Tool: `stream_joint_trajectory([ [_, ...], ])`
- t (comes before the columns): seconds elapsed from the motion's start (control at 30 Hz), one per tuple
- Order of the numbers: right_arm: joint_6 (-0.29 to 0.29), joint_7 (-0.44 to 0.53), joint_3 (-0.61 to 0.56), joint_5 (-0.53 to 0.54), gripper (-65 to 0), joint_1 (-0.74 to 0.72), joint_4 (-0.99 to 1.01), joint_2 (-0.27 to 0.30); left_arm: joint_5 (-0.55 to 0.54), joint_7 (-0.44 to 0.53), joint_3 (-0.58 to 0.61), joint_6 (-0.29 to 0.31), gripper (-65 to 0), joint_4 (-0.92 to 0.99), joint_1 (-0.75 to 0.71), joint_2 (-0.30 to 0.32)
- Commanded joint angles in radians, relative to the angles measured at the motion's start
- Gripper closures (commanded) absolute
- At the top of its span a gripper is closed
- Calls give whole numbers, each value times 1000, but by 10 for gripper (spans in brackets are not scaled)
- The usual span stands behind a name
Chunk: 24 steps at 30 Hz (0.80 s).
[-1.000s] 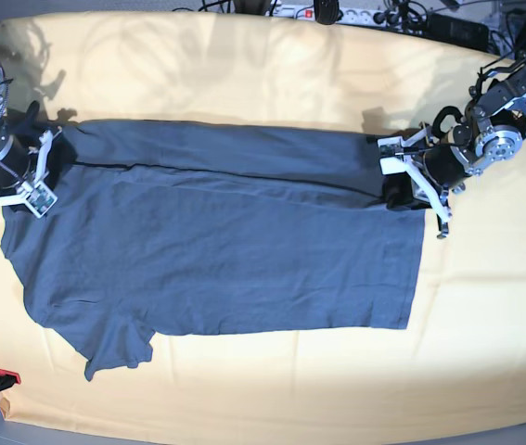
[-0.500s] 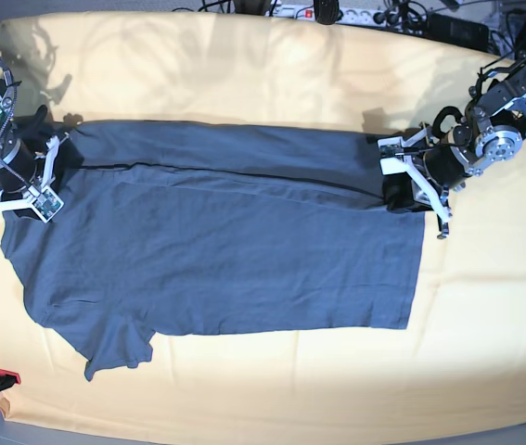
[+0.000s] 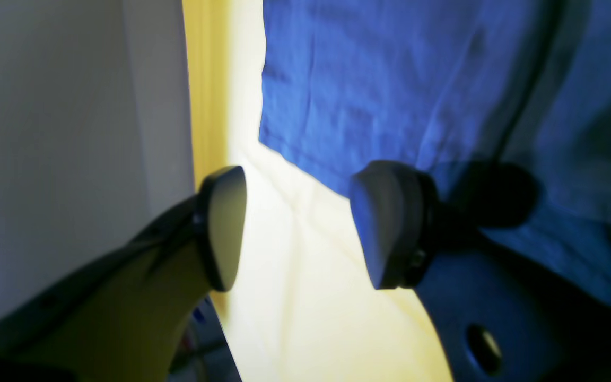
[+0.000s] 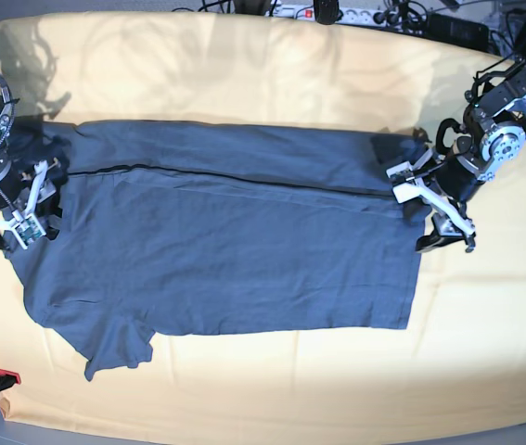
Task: Fold the T-shirt properly
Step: 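Lay the shoulder edge back down and release with both grippers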
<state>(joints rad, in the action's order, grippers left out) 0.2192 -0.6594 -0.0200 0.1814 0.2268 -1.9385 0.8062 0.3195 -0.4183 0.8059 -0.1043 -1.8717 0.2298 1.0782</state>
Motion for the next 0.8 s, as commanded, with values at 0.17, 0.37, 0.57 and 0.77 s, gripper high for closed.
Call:
stream_joint_trajectory([
  [0.17, 166, -162, 13, 145, -419, -8, -76, 25, -134, -38, -10, 215, -365, -45, 8, 52],
  [0.37, 318, -254, 13, 303, -418, 34, -77, 27, -385, -7, -10, 616, -365, -146, 7, 121],
  [0.57, 346, -244, 13, 316, -418, 154, -76, 26, -340, 0, -10, 695, -365, -137, -37, 118],
  [0.77, 314, -174, 13, 313, -418, 214, -76, 25, -150, 97, -10, 639, -365, -4, -58, 100],
])
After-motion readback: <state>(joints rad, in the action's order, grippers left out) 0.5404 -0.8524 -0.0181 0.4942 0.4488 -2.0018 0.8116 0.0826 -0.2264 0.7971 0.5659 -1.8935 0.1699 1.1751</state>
